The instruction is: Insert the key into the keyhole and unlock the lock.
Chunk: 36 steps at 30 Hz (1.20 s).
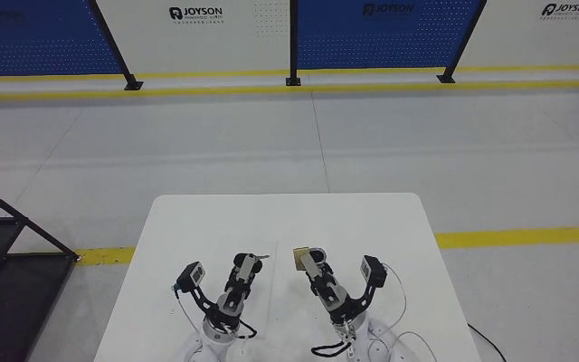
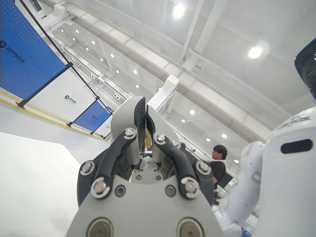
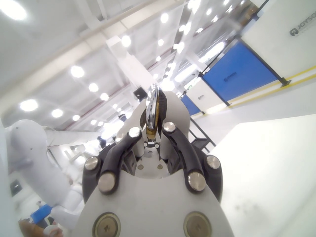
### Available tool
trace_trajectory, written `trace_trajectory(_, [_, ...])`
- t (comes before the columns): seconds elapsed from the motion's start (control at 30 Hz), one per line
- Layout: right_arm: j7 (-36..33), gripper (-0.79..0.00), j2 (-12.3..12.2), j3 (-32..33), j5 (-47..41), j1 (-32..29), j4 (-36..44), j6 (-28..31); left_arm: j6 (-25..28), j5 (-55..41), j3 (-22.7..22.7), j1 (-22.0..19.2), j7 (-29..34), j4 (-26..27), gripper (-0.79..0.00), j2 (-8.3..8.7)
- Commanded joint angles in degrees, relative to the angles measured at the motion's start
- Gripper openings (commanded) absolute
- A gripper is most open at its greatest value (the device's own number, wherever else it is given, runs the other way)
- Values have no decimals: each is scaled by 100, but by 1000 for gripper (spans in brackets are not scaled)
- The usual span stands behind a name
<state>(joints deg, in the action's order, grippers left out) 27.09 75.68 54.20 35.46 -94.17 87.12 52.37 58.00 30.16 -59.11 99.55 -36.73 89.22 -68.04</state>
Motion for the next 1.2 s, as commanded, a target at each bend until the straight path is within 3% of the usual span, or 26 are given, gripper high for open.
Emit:
trace_trajectory(0.0, [80, -785, 15, -29, 44, -1, -33, 83, 0, -199, 187, -111, 77, -40, -785, 23])
trace_trajectory(0.23, [372, -785, 63, -61, 287, -53, -117, 107, 0, -547, 600, -414, 197, -245, -785, 83])
trace_trajectory(1.17, [205, -785, 128, -25, -13, -71, 4, -314, -118, -974, 574, -382, 951, -165, -785, -53])
